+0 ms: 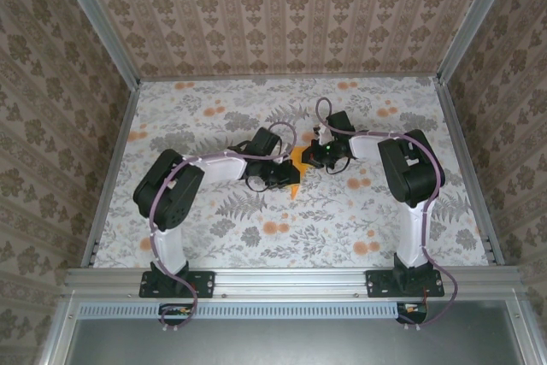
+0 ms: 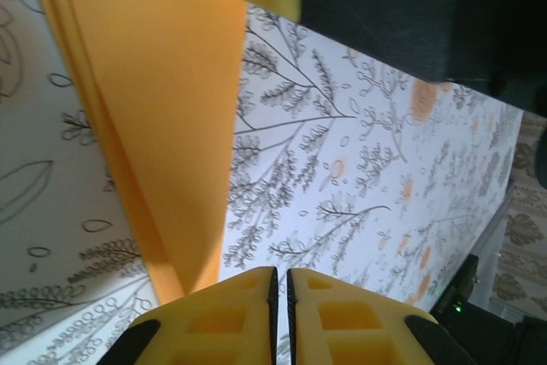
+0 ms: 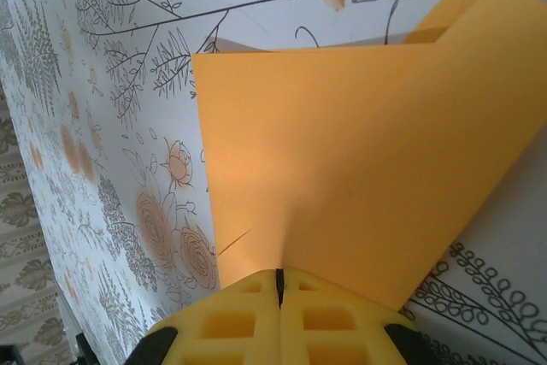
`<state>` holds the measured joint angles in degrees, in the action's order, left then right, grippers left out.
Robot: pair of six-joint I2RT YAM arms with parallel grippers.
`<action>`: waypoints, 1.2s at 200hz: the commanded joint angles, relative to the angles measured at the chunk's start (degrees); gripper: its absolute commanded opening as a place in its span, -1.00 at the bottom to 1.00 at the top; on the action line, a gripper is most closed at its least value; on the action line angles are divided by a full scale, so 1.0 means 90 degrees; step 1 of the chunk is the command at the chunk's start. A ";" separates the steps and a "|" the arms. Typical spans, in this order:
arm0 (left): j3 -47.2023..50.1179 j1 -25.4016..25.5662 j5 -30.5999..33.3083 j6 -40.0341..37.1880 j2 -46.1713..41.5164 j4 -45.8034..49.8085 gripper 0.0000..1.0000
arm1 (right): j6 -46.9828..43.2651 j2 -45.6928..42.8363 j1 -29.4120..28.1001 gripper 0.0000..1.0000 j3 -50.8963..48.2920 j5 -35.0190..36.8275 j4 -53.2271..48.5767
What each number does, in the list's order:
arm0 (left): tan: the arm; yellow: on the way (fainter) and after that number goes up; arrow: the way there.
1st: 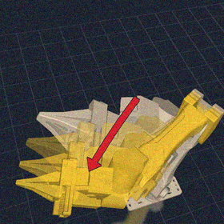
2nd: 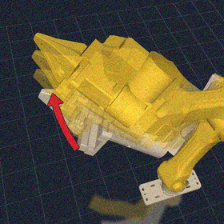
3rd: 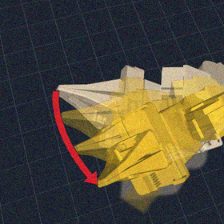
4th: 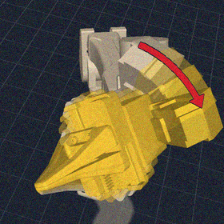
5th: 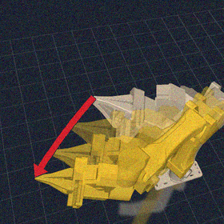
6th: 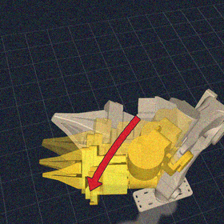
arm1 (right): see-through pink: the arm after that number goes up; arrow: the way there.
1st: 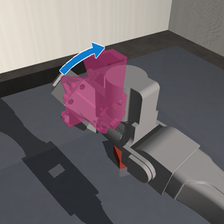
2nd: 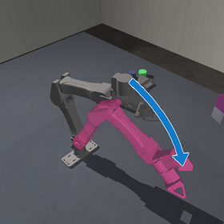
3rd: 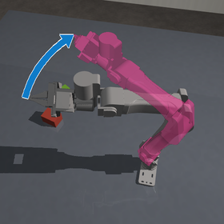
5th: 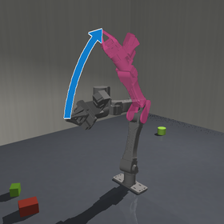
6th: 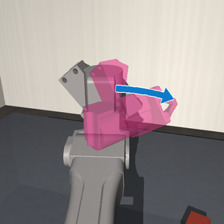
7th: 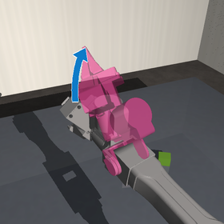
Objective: Fold a paper plane with a square sheet of paper (fold left side to right side)
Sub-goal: Fold the wing for the fifth time at the center of the table.
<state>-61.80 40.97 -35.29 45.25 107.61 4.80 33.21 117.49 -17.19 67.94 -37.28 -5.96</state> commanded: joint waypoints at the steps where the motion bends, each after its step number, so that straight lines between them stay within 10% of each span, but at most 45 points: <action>1: 0.0015 0.0108 -0.0504 -0.0040 -0.0062 0.0129 -0.74 | -0.0109 0.0256 -0.0014 -1.00 0.0087 0.0363 -0.0451; 240: 0.0436 0.0096 -0.0072 0.0064 0.0055 0.0055 -0.73 | -0.0249 0.0342 -0.0050 -1.00 0.0244 0.0490 -0.0789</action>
<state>-59.18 42.00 -35.99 45.32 108.99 5.34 31.83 118.04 -17.32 69.82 -36.49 -9.08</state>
